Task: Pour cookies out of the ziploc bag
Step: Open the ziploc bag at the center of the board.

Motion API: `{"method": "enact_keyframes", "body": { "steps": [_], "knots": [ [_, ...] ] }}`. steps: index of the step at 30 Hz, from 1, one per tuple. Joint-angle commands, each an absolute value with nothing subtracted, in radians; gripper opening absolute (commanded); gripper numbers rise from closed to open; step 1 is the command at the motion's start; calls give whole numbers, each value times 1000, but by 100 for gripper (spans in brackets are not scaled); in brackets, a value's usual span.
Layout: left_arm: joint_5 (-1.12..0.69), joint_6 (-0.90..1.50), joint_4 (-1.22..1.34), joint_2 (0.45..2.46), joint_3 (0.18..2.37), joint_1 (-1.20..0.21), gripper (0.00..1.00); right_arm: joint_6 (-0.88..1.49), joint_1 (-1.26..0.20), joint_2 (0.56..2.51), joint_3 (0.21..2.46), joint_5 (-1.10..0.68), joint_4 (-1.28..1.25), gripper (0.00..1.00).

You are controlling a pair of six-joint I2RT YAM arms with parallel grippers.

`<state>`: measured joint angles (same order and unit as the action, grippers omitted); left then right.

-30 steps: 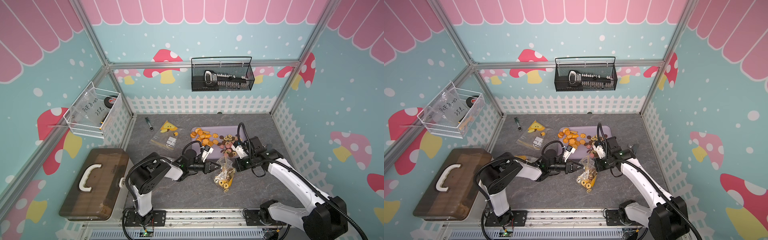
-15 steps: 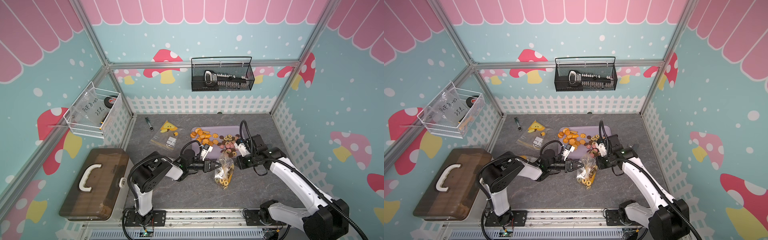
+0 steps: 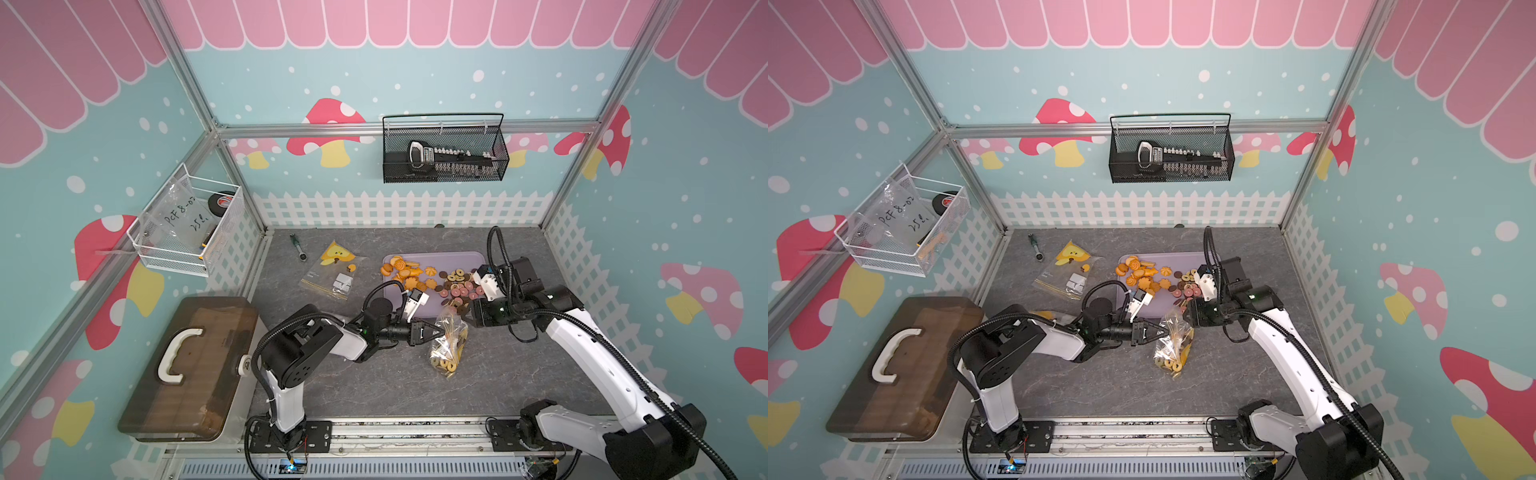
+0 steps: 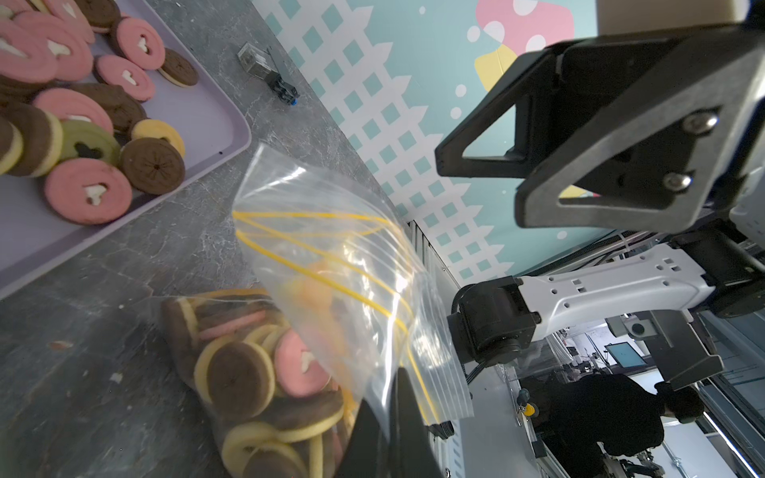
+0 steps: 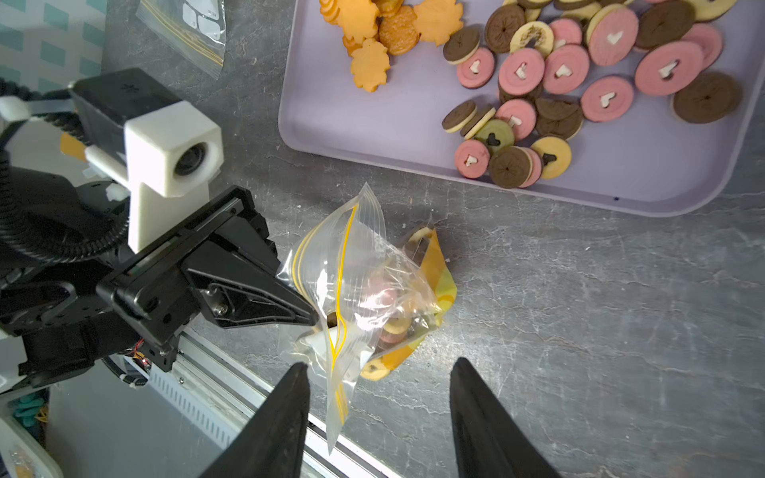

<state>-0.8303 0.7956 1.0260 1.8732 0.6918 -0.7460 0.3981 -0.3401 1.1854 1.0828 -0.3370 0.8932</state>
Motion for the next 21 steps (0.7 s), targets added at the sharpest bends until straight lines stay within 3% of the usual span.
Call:
{"method": "enact_keyframes", "body": {
  "steps": [1,10,21],
  "knots": [
    [-837,767,1034,1839,713,-750,0,437,-334,1214,1052,-384,849,52],
    [-837,766,1034,1841,713,-750,0,466,-334,1291,1004,-454,744,35],
    [-834,757,991,1838,709,-750,0,502,-335,1318,979,-521,684,30]
  ]
}}
